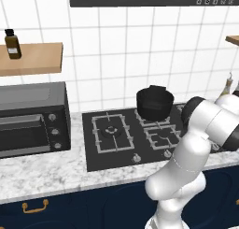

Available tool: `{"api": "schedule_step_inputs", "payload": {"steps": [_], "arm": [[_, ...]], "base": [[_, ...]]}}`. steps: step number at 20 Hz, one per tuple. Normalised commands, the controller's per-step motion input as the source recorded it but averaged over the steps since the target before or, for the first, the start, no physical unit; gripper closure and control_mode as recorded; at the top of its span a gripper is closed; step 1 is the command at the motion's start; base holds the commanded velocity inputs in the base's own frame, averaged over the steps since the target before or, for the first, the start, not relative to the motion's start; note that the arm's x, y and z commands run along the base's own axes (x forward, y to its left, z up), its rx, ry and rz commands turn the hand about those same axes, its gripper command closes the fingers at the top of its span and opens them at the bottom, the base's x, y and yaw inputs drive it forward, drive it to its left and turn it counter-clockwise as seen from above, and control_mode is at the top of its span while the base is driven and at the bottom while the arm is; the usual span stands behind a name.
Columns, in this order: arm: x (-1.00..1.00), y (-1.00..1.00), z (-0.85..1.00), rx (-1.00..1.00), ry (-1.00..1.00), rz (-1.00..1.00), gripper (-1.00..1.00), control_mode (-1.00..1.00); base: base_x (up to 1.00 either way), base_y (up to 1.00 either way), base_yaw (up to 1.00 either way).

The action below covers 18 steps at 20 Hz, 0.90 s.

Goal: Pick the kettle from the counter and place it on a stove burner. Then turn the burner on.

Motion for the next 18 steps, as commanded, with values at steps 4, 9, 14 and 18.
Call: {"api": "schedule_step_inputs", "payload": {"steps": [4, 9, 14, 18], "arm": [[0.06, 0.01, -0.12, -0.01, -0.03, 0.0, -1.0, -1.0], [0.0, 0.02, -0.01, 0.0, -0.01, 0.0, 1.0, -1.0], [0.0, 0.0, 0.0, 0.0, 0.0, 0.0, 1.0, -1.0], [0.0, 0.0, 0.0, -0.01, 0.0, 0.02, 1.0, -1.0]], "base": [[0.0, 0.0, 0.0], [0.0, 0.0, 0.0], [0.0, 0.0, 0.0], [0.0, 0.0, 0.0]]}}
